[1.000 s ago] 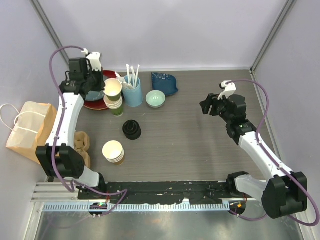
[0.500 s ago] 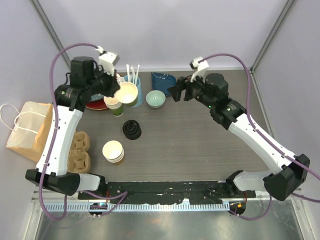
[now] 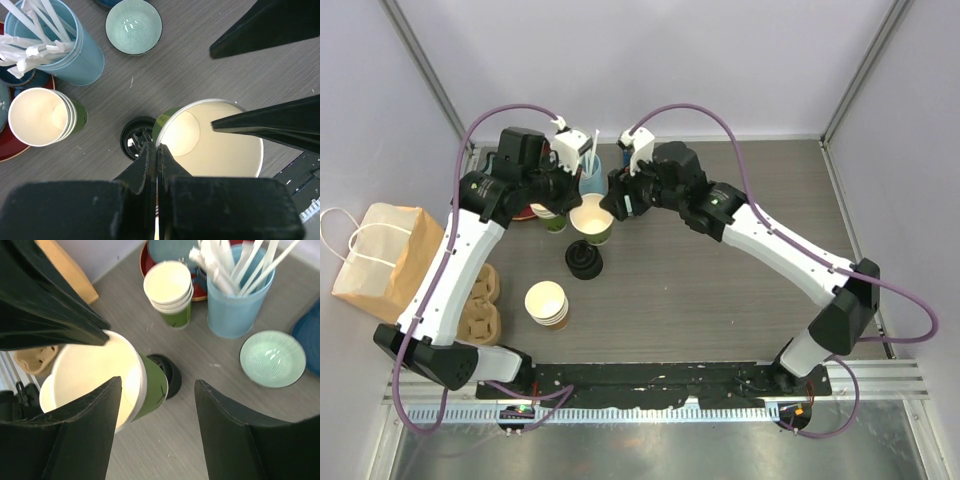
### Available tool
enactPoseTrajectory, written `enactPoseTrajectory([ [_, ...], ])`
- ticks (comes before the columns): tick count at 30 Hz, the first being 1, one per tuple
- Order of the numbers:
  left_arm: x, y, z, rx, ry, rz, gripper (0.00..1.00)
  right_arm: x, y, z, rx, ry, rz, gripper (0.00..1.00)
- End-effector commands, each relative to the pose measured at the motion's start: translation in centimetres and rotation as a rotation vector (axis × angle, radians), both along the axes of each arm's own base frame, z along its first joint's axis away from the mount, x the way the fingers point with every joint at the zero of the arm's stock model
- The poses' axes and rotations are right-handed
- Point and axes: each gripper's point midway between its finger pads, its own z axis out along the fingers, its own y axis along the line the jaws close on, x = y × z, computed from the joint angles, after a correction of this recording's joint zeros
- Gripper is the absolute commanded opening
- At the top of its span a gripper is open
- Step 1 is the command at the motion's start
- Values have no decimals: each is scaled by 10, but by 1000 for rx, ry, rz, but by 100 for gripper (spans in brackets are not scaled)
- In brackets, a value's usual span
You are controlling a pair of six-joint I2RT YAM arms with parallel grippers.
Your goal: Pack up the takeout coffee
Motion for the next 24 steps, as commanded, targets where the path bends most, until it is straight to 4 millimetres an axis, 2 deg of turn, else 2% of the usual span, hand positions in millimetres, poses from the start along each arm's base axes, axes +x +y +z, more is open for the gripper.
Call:
enactPoseTrajectory([
  [1, -4, -5, 6, -28, -14, -28, 0, -3, 8, 1, -13, 20, 45, 63],
  [3, -6, -7, 8, -39, -14, -39, 0, -2, 11, -4, -25, 29, 51, 60],
  [4, -7, -7, 8, -38, -13, -41, 0, -1, 13, -12, -41, 45, 52, 54],
  [6, -8, -8, 9, -44, -12, -46, 0, 0, 14, -14, -51, 49, 55, 45],
  [7, -7, -8, 9, -44, -15, -45, 0, 1, 13, -17, -65, 54, 49, 34],
  [9, -8, -8, 10, -45, -18, -45, 0, 4, 11, -20, -78, 55, 35, 21],
  [10, -7, -8, 10, -45, -18, -43, 0, 6, 8, -23, -92, 51, 16, 9],
  [11, -8, -8, 9, -44, -17, -46, 0, 7, 5, -24, -100, 49, 4, 3],
  [13, -6, -8, 6, -40, -17, -41, 0, 13, -3, -26, -130, 39, -46, 1],
  [14, -4, -7, 5, -35, -18, -37, 9, 15, -7, -28, -143, 39, -67, 1],
  [16, -3, -5, 4, -27, -19, -28, 38, 21, -21, -32, -192, 25, -125, 1],
  [17, -3, -5, 4, -26, -20, -27, 63, 27, -31, -35, -222, 13, -180, 1],
  [18, -3, -5, 5, -23, -28, -31, 71, 30, -42, -34, -242, 1, -215, 1],
  [19, -4, -3, 8, -23, -34, -26, 84, 34, -55, -41, -276, 11, -250, 1],
  [21, -3, 0, 11, -14, -48, -11, 94, 43, -83, -43, -302, 17, -339, 1],
  [22, -2, 3, 10, -5, -52, 0, 98, 54, -108, -57, -329, 55, -399, 1],
  [24, 0, 9, 9, 22, -66, 26, 100, 60, -133, -73, -325, 119, -446, 1],
])
